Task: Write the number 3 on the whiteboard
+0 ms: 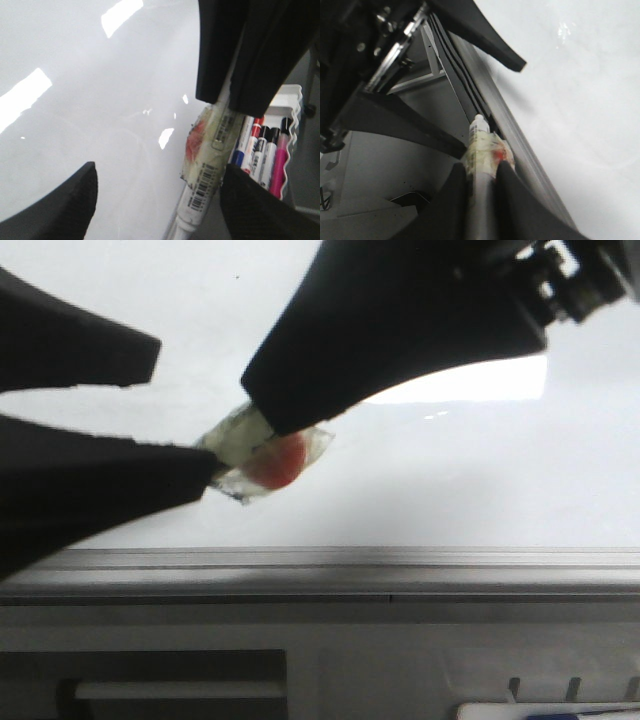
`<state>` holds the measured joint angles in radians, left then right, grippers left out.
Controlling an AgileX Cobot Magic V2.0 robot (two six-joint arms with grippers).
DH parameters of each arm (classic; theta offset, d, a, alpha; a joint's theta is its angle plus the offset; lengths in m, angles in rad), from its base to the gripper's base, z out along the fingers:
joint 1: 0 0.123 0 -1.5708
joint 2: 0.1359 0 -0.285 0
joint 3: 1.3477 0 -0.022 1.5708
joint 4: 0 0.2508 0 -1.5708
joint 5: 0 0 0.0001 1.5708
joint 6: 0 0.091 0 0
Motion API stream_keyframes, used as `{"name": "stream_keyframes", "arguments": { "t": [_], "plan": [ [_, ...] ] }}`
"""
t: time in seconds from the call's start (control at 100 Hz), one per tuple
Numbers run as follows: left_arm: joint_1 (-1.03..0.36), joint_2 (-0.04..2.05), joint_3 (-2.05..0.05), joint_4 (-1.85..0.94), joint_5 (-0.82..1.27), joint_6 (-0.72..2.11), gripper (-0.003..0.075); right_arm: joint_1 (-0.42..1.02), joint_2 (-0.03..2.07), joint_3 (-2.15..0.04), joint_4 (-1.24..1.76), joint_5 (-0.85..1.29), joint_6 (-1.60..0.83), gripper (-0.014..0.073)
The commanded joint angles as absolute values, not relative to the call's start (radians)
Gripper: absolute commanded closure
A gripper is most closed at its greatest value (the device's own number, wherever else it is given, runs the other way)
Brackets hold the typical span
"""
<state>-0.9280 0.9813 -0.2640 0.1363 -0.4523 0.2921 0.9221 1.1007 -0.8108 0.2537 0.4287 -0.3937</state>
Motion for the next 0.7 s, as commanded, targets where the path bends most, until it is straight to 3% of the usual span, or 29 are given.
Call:
{"name": "stream_keyframes", "arguments": {
  "t": [0.0, 0.46, 0.69],
  "plan": [
    [-0.932, 0.922, -0.294, 0.086, -0.516, 0.284, 0.0225, 0.882, 1.087, -0.881, 0.243, 0.407, -0.396, 0.0656],
    [-0.932, 0.842, -0.294, 0.06, -0.428, 0.284, 0.0344, 0.792, 1.098, -1.015, 0.178, 0.437, -0.398, 0.0656],
    [-0.932, 0.842, -0.294, 0.06, -0.428, 0.284, 0.0491, 0.737, 1.136, -1.058, 0.171, 0.444, -0.398, 0.0656]
  ]
}}
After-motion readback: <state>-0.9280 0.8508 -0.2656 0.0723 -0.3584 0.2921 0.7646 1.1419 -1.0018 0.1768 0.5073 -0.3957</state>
